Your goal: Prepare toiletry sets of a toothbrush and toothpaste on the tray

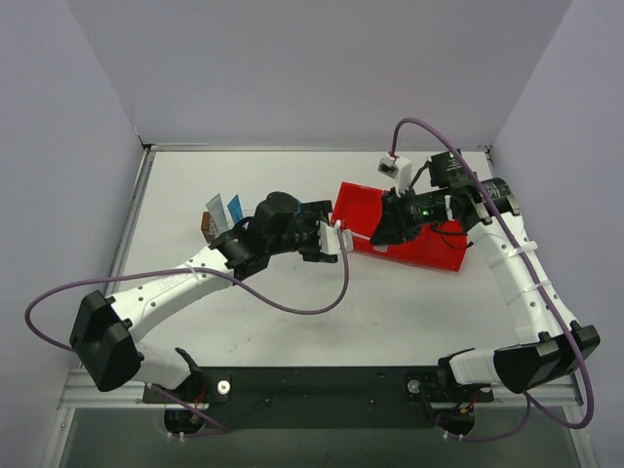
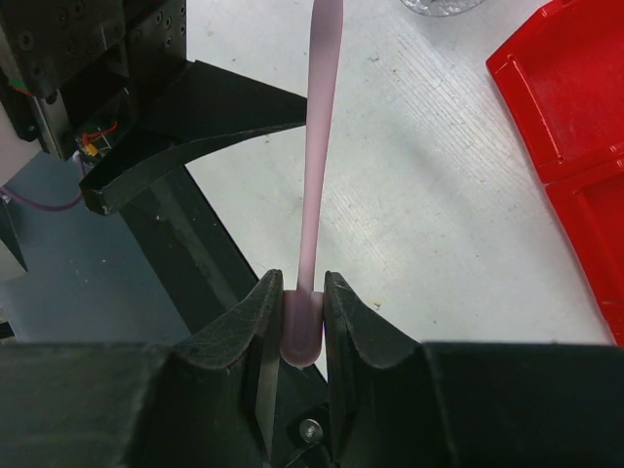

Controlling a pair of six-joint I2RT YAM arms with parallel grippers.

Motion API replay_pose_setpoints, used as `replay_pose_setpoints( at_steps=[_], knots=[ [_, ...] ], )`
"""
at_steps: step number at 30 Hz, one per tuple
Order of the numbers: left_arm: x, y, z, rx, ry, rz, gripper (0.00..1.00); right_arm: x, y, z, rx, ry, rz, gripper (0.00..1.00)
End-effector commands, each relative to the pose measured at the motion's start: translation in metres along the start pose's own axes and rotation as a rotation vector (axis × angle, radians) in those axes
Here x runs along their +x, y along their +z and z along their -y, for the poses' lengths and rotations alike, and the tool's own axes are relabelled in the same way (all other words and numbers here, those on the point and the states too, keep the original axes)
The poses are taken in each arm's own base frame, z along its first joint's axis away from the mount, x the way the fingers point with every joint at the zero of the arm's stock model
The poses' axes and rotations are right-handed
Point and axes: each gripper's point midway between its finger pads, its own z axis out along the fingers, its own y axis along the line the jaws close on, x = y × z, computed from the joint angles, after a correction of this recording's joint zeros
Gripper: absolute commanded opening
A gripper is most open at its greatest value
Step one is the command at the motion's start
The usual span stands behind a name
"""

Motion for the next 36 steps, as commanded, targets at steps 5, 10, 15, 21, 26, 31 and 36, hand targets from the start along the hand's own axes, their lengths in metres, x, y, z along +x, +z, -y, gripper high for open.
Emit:
replay_pose_setpoints(
  at_steps=[5,10,15,21,26,31,36],
  knots=[
    [-0.021,0.001,-0.019,-0.047,0.046,0.044,0.64,-0.004,-0.009,-0.025,-0.082,-0.029,0.026,0.00],
    [-0.019,0.003,-0.016,-0.032,0.044,0.045,0.50,-0.003,-0.009,-0.026,-0.083,-0.025,0.025,0.00],
    [-0.020,0.002,-0.013,-0.024,0.041,0.052,0.37,-0.002,-0.009,-0.025,-0.082,-0.022,0.022,0.00],
    [-0.018,0.000,-0.006,-0.013,0.040,0.050,0.09,-0.001,-0.009,-0.025,-0.080,-0.019,0.021,0.00],
    [-0.019,-0.004,-0.007,-0.030,0.028,0.058,0.00,0.000,-0.008,-0.024,-0.076,-0.015,0.016,0.00],
    [-0.024,-0.009,-0.006,-0.039,0.012,0.075,0.00,-0.001,-0.009,-0.020,-0.047,-0.017,0.019,0.05],
    [-0.024,-0.014,-0.007,-0.056,-0.008,0.073,0.00,-0.008,-0.015,-0.018,-0.011,-0.031,0.038,0.27]
  ],
)
